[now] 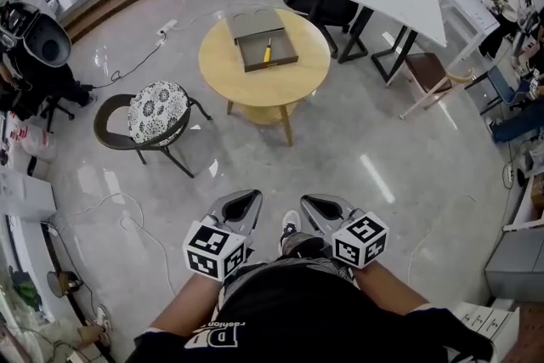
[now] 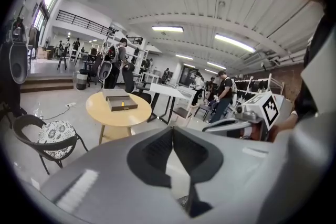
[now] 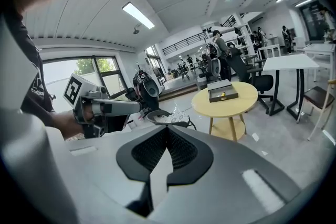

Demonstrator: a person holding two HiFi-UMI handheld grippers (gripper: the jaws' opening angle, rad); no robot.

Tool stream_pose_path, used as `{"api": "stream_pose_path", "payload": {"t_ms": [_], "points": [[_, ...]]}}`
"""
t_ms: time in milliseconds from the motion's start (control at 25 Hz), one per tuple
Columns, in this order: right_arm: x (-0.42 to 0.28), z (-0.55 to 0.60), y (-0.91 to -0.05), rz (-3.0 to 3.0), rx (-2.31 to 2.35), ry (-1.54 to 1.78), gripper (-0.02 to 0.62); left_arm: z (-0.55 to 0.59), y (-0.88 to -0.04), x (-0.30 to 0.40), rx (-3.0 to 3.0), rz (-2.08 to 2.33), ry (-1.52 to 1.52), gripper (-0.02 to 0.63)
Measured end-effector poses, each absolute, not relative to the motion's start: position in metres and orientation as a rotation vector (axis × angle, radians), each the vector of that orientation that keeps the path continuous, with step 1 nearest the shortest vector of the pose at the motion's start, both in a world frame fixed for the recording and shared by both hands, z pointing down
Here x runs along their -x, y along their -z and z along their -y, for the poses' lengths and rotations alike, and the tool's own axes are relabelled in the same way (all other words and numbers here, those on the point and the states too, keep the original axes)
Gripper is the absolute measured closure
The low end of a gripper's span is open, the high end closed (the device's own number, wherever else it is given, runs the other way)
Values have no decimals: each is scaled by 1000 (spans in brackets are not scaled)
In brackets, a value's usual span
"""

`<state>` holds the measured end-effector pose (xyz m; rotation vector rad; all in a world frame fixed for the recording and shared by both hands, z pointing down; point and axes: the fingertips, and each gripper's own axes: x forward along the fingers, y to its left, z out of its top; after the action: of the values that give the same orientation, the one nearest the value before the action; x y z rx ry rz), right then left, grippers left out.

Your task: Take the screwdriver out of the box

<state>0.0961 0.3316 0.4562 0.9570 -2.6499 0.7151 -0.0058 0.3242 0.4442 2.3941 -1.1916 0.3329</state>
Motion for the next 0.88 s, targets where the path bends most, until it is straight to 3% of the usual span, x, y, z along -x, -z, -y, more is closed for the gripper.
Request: {"api": "stream_pose_path", "payload": {"t_ms": [880], "points": [[-139,-210,-452,2747,-836,-718,594,-213,-443,-42,-2323,1284,-374,546]]}}
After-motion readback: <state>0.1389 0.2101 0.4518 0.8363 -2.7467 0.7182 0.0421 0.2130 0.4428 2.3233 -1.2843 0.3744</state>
